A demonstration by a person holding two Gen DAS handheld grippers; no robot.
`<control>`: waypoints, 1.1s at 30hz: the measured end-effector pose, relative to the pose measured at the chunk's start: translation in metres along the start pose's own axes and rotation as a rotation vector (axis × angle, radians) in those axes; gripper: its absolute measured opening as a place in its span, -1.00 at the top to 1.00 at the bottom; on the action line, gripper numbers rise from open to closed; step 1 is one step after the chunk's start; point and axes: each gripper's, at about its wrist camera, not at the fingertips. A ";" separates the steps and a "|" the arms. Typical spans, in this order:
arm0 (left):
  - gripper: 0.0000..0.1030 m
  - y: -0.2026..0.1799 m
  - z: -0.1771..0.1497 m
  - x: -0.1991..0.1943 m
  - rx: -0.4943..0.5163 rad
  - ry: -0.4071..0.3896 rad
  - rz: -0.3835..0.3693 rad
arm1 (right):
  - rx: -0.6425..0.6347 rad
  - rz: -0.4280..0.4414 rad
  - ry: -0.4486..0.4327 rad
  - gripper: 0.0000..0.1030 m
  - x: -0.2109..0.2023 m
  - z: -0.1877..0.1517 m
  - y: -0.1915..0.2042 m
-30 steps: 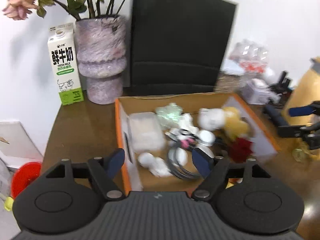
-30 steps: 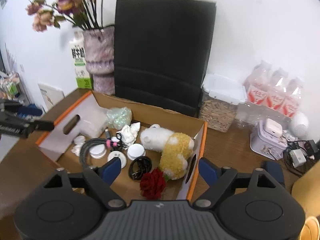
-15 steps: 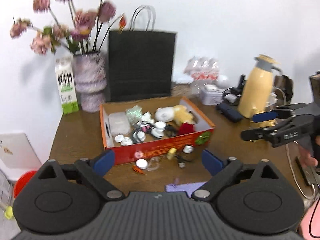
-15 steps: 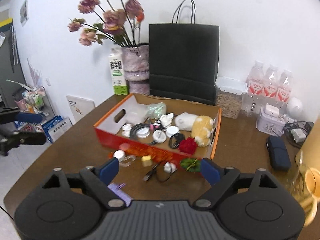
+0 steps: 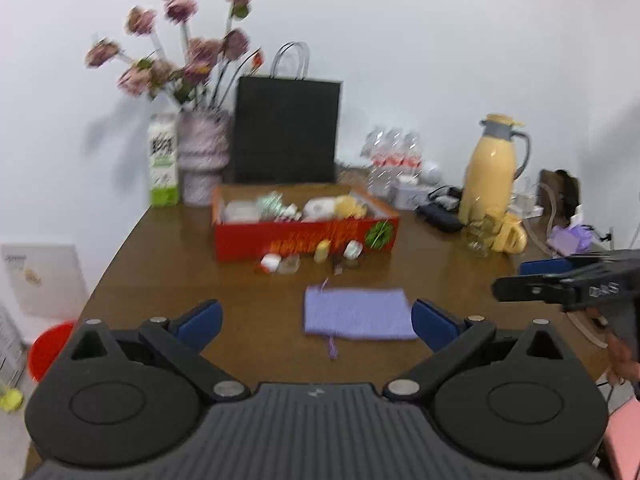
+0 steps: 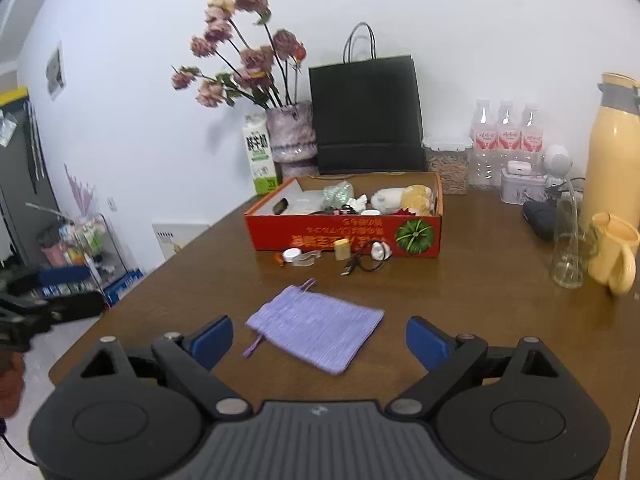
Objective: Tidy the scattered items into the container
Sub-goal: 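Withdraw both tools from the box and reach toward the remaining items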
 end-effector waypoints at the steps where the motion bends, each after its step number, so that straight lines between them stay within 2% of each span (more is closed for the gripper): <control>1: -1.00 -0.001 -0.008 0.002 0.005 0.010 0.025 | -0.019 -0.004 -0.018 -0.82 -0.001 -0.012 0.004; 4: -1.00 0.003 -0.022 0.008 0.021 0.050 0.086 | -0.125 -0.084 -0.053 -0.82 0.001 -0.038 0.020; 7: -1.00 0.008 -0.031 0.013 0.013 0.092 0.100 | -0.213 -0.163 -0.046 -0.82 0.007 -0.052 0.034; 10: -1.00 0.010 -0.035 0.015 -0.005 0.100 0.121 | -0.289 -0.207 -0.033 -0.82 0.013 -0.061 0.048; 15: -1.00 0.004 -0.041 0.013 -0.003 0.113 0.071 | -0.318 -0.143 0.015 -0.82 0.018 -0.071 0.057; 19: -1.00 -0.004 -0.045 0.012 0.023 0.126 0.043 | -0.352 -0.128 0.034 -0.82 0.015 -0.078 0.057; 22: -1.00 -0.007 -0.046 0.016 0.020 0.137 0.025 | -0.340 -0.147 0.040 -0.82 0.016 -0.079 0.050; 29: -1.00 -0.002 -0.039 0.042 -0.059 0.173 -0.014 | -0.246 -0.144 0.040 -0.82 0.027 -0.067 0.030; 33: -1.00 0.003 -0.027 0.060 -0.020 0.157 -0.019 | -0.215 -0.189 -0.009 -0.77 0.041 -0.055 0.022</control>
Point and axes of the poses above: each gripper's, at about its wrist camera, not at the fingertips, and x roughly the way its jaws point, y to its left, z to its top, and after that the axes turned 12 degrees about y, right-handed
